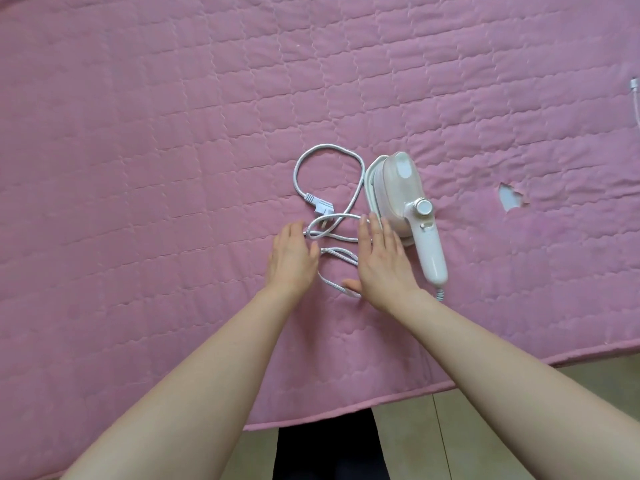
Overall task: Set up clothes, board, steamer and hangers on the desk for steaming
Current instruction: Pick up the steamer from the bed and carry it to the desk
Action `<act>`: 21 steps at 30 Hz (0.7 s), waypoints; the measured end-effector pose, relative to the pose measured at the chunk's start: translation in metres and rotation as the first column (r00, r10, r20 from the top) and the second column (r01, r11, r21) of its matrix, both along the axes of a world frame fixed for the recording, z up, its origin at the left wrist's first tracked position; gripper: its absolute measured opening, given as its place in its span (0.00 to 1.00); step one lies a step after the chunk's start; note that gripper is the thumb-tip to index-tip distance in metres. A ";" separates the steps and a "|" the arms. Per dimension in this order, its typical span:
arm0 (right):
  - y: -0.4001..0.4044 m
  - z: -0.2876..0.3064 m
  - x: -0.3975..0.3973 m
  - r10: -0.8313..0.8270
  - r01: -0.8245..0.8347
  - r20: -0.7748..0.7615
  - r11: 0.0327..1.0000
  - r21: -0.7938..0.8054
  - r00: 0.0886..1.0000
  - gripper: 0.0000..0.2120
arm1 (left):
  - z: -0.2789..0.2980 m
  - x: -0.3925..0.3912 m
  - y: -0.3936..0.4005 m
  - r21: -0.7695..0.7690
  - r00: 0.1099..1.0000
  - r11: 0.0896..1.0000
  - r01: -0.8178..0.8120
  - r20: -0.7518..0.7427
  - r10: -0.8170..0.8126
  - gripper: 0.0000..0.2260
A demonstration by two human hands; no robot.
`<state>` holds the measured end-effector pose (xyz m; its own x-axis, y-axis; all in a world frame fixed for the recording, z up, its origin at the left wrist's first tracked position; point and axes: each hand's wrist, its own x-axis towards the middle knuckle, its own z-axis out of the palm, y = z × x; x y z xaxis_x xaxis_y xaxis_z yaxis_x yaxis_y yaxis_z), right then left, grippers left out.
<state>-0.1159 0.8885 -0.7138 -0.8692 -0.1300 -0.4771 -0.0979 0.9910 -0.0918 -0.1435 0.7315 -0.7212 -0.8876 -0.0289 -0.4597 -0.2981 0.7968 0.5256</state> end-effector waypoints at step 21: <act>-0.008 -0.030 0.047 0.180 -0.184 -0.195 0.983 0.003 0.964 0.14 | -0.010 0.019 -0.021 0.095 0.989 0.991 -0.094 0.121 0.082 0.13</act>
<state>-0.0685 0.8808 -0.7436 -0.9056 -0.3006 -0.2991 -0.2938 0.9534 -0.0685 -0.1248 0.7101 -0.7312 -0.8238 -0.0531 -0.5644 -0.4288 0.7097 0.5590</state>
